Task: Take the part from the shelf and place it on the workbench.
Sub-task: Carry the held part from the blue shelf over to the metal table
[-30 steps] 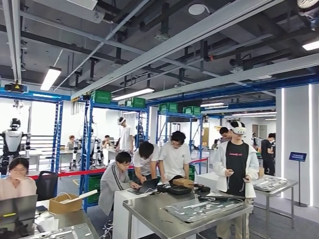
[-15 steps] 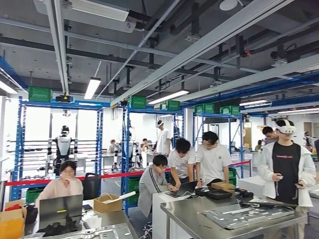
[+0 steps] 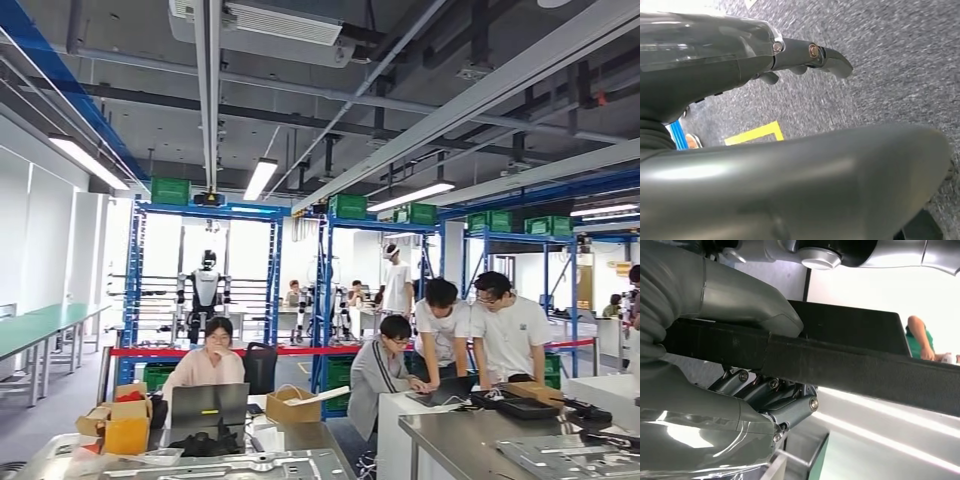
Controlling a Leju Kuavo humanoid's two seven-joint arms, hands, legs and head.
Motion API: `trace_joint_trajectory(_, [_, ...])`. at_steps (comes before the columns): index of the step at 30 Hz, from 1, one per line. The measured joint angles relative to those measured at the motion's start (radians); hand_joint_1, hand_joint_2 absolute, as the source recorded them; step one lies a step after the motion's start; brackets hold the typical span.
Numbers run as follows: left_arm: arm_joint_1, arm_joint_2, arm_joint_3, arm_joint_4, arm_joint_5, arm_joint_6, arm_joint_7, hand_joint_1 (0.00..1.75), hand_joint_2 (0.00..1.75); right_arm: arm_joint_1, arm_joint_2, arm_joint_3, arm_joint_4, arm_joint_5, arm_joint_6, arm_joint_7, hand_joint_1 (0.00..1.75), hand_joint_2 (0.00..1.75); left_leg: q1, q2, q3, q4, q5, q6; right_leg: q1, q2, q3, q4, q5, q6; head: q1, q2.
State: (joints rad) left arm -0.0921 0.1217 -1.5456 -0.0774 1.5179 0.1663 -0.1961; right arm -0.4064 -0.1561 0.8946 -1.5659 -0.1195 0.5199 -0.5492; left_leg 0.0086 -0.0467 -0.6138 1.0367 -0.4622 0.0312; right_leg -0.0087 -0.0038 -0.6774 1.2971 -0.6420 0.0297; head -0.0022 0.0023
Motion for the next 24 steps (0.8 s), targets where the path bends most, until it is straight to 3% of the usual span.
trace_joint_trajectory(1, [0.001, 0.000, 0.000, 0.000, 0.000, 0.000, 0.000, 0.00, 1.75, 0.002, 0.000, 0.000, 0.000, 0.001, 0.000, 0.001, 1.75, 1.75, -0.003, -0.014, 0.001, 0.000, 0.000, 0.001, 0.002, 0.004, 0.004, -0.020, 0.025, -0.006, 0.000, 0.000])
trace_joint_trajectory(2, [0.002, 0.000, -0.001, 0.000, 0.000, 0.000, -0.001, 0.00, 1.75, 0.003, 0.000, 0.000, 0.000, 0.002, 0.000, 0.001, 1.75, 1.75, -0.005, -0.029, 0.002, 0.000, 0.001, 0.001, 0.006, 0.016, 0.026, -0.076, 0.064, -0.014, 0.000, 0.000])
trace_joint_trajectory(4, [0.003, 0.000, -0.001, 0.000, 0.000, 0.000, -0.005, 0.00, 1.75, 0.003, 0.000, -0.002, -0.002, 0.003, 0.000, 0.001, 1.75, 1.75, -0.004, -0.053, 0.002, 0.000, 0.002, 0.001, 0.012, 0.066, 0.082, -0.209, 0.130, -0.032, 0.000, 0.000])
trace_joint_trajectory(6, [0.002, -0.001, -0.002, 0.000, 0.000, -0.001, -0.008, 0.00, 1.75, 0.003, 0.000, -0.003, -0.004, 0.004, 0.000, 0.001, 1.75, 1.75, -0.003, -0.062, 0.001, 0.000, 0.003, 0.000, 0.013, 0.104, 0.106, -0.266, 0.147, -0.041, 0.001, 0.000])
trace_joint_trajectory(9, [0.001, -0.002, -0.002, 0.000, 0.001, -0.001, -0.009, 0.00, 1.75, 0.003, 0.000, -0.004, -0.004, 0.004, 0.001, 0.001, 1.75, 1.75, -0.003, -0.067, 0.000, 0.000, 0.004, -0.001, 0.011, 0.105, 0.107, -0.270, 0.147, -0.041, 0.001, 0.000])
trace_joint_trajectory(10, [0.002, -0.001, -0.002, 0.000, 0.001, -0.001, -0.012, 0.00, 1.75, 0.002, 0.000, -0.004, -0.004, 0.005, 0.001, 0.002, 1.75, 1.75, -0.001, -0.076, -0.002, -0.001, 0.006, -0.005, 0.012, 0.099, 0.109, -0.274, 0.147, -0.041, 0.001, 0.000])
trace_joint_trajectory(12, [0.006, 0.001, -0.002, 0.000, 0.001, -0.001, -0.018, 0.00, 1.75, 0.001, 0.005, -0.006, -0.008, 0.007, 0.001, 0.002, 1.75, 1.75, 0.000, -0.054, -0.016, 0.015, -0.008, -0.017, 0.010, 0.062, 0.121, -0.298, 0.154, -0.042, 0.001, 0.000])
trace_joint_trajectory(13, [0.007, 0.003, -0.002, 0.000, 0.001, -0.001, -0.021, 0.00, 1.75, 0.000, 0.007, -0.007, -0.010, 0.007, 0.002, 0.002, 1.75, 1.75, 0.000, -0.029, -0.035, 0.048, -0.030, -0.025, 0.009, 0.038, 0.126, -0.308, 0.157, -0.043, 0.001, 0.000])
trace_joint_trajectory(15, [0.004, 0.004, -0.003, 0.000, 0.001, -0.001, -0.026, 0.00, 1.75, 0.002, 0.010, -0.008, -0.012, 0.008, 0.002, 0.002, 1.75, 1.75, 0.002, 0.022, -0.092, 0.169, -0.093, -0.035, 0.006, 0.000, 0.129, -0.317, 0.160, -0.045, 0.001, 0.000])
trace_joint_trajectory(17, [0.003, 0.005, -0.003, 0.000, 0.001, -0.002, -0.029, 0.00, 1.75, 0.007, 0.010, -0.008, -0.012, 0.007, 0.002, 0.003, 1.75, 1.75, 0.011, 0.033, -0.131, 0.255, -0.118, -0.046, 0.005, -0.029, 0.129, -0.317, 0.157, -0.042, 0.001, 0.000])
trace_joint_trajectory(18, [0.005, 0.005, -0.003, 0.000, 0.002, -0.003, -0.031, 0.00, 1.75, 0.009, 0.010, -0.008, -0.012, 0.005, 0.003, 0.003, 1.75, 1.75, 0.016, 0.037, -0.123, 0.244, -0.103, -0.052, 0.003, -0.038, 0.130, -0.316, 0.156, -0.039, 0.001, 0.000])
trace_joint_trajectory(21, [0.009, 0.007, -0.003, 0.000, 0.002, -0.008, -0.036, 0.00, 1.75, 0.011, 0.011, -0.008, -0.012, -0.005, 0.004, 0.002, 1.75, 1.75, 0.027, 0.051, -0.022, 0.060, -0.021, -0.066, -0.002, -0.056, 0.131, -0.304, 0.145, -0.019, 0.001, 0.000])
trace_joint_trajectory(22, [0.009, 0.007, -0.003, 0.000, 0.002, -0.010, -0.037, 0.00, 1.75, 0.011, 0.012, -0.008, -0.012, -0.007, 0.004, 0.002, 1.75, 1.75, 0.026, 0.053, 0.002, 0.017, -0.010, -0.063, -0.002, -0.059, 0.130, -0.299, 0.141, -0.012, 0.001, 0.000])
trace_joint_trajectory(24, [0.009, 0.007, -0.003, 0.000, 0.002, -0.010, -0.038, 0.00, 1.75, 0.012, 0.013, -0.008, -0.012, -0.009, 0.005, 0.002, 1.75, 1.75, 0.020, 0.052, 0.013, -0.002, -0.014, -0.046, -0.001, -0.061, 0.129, -0.296, 0.138, -0.001, 0.000, 0.000])
